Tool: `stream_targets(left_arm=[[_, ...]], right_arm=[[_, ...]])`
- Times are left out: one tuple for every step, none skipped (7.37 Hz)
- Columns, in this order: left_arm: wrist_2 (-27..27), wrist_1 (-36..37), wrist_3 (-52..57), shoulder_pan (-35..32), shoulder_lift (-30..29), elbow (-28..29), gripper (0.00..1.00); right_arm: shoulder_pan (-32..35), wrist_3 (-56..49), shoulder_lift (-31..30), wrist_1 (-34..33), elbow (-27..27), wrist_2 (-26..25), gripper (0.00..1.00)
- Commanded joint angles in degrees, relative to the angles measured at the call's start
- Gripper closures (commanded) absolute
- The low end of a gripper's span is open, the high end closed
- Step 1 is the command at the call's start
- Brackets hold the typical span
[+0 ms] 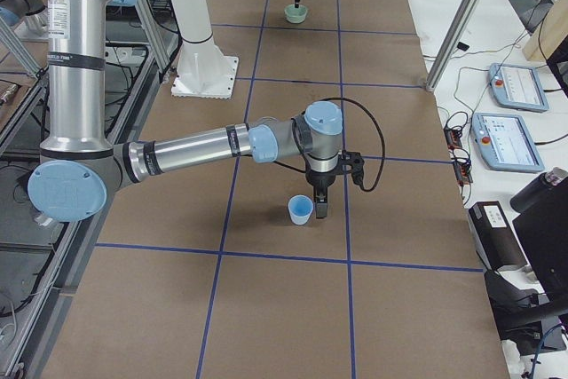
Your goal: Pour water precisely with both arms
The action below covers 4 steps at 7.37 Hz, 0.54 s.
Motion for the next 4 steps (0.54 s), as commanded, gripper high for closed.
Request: stream_targets(left_arm=[[-1.89,9.04,12.01,-8.88,-1.80,-1.34,0.00],[-1.99,16.24,21.76,-14.41,-5.38,-1.44,0.00],[-1.99,21.62,31.52,-20.12,-7.77,-0.83,0.00],[-2.08,25.59,39.97,-26.01,-9.62,1.18,0.00]], right_arm=[[0.00,0.04,0.02,0.03,-0.04,0.00,0.00],[0.00,0.04,0.02,0.03,0.39,0.00,0.00],[0.00,0.12,0.02,-0.06,0.40,0.00,0.00],[0.00,0.12,0.11,0.29,-0.04,2.87,0.00]])
